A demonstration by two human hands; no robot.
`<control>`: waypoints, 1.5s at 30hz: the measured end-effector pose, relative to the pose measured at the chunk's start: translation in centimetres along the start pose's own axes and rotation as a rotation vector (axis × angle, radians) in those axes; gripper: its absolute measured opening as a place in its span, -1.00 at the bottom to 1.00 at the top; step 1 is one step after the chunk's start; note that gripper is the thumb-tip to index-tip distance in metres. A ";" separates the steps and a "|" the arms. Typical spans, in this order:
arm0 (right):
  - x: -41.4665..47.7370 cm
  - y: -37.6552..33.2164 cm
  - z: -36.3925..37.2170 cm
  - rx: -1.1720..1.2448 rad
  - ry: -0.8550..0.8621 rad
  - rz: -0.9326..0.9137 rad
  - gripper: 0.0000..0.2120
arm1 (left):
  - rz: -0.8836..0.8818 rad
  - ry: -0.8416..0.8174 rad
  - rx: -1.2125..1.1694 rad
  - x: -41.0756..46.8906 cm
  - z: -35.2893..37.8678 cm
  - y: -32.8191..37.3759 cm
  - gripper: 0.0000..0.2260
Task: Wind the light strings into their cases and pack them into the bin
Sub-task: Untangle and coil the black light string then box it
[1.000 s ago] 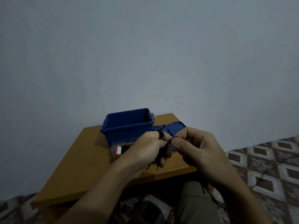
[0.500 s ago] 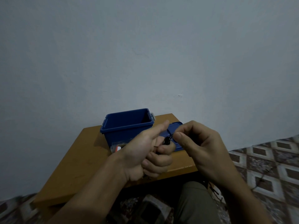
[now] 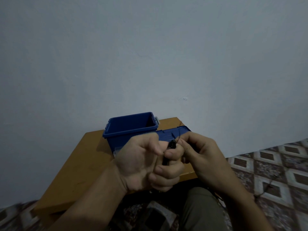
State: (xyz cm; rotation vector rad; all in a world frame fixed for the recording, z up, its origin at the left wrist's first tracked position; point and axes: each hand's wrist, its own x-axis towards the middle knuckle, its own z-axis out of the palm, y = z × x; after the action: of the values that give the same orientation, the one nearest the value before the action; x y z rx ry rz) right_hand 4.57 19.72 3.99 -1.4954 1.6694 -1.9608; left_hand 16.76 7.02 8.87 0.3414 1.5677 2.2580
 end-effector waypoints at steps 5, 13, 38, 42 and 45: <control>0.0 0.3 -0.1 -0.018 -0.008 0.023 -0.75 | 0.018 0.154 0.069 0.2 -0.2 -0.4 -0.77; 0.0 0.7 0.2 0.008 0.020 0.041 -0.82 | 0.102 0.205 0.027 0.6 0.2 -0.1 -0.68; -0.5 -0.1 0.8 -0.228 -0.250 0.225 -0.81 | 0.463 0.570 -0.075 1.4 0.8 2.1 -0.64; -0.5 -1.3 0.0 -0.247 -0.347 0.285 -0.76 | 0.499 0.667 -0.085 1.5 0.5 2.2 -0.62; -0.6 -1.8 -0.2 -0.229 -0.361 0.302 -0.75 | 0.556 0.690 -0.111 1.6 0.2 2.1 -0.61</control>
State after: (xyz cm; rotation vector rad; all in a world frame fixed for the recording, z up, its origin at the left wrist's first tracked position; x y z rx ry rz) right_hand 5.50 20.94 5.19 -1.4559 1.8651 -1.2976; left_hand 15.08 7.18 10.88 -0.0689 1.8046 3.1158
